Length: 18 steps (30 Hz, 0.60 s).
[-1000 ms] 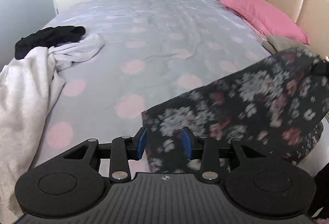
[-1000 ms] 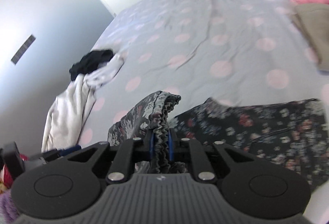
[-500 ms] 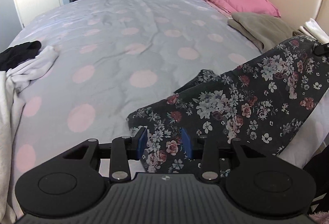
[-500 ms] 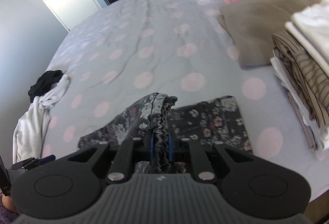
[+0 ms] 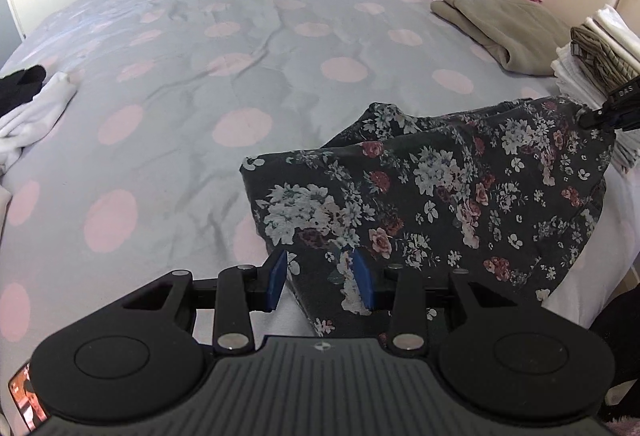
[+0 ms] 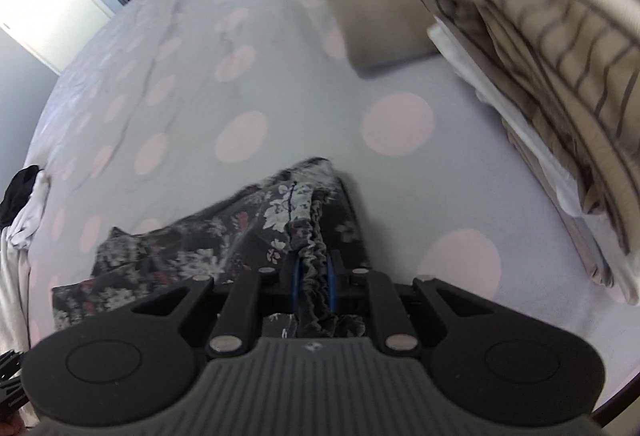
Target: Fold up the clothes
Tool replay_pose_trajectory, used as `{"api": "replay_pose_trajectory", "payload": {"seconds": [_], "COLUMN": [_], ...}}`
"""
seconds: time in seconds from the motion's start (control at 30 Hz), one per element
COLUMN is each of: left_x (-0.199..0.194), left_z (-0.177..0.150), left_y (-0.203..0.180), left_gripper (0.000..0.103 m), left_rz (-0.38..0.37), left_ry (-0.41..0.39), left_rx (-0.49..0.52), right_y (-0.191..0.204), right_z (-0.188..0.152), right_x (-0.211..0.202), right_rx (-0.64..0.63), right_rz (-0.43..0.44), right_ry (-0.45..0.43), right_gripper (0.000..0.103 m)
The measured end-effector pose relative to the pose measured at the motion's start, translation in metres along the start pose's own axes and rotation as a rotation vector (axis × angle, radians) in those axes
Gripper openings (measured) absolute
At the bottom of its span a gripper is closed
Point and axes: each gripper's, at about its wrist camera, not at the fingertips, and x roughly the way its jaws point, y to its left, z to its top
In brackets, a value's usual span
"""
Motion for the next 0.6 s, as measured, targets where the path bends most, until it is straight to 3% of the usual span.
{"api": "replay_pose_trajectory", "payload": {"seconds": [0.17,0.5,0.6], "left_x": [0.015,0.052,0.055], "left_z": [-0.003,-0.025,-0.027], "left_y": [0.0,0.009,0.014], "left_gripper": [0.034,0.028,0.028], "left_rz": [0.001,0.072,0.069], "left_ry": [0.029,0.14,0.147], "left_rx": [0.014,0.074,0.05], "right_y": [-0.017,-0.009,-0.007], "right_z": [0.002,0.0,0.0], "right_x": [0.023,0.012,0.014], "right_rx": [0.036,0.032,0.026], "right_rz": [-0.013,0.008,-0.003], "right_ry": [0.054,0.029,0.033], "right_gripper": [0.015,0.015,0.016]}}
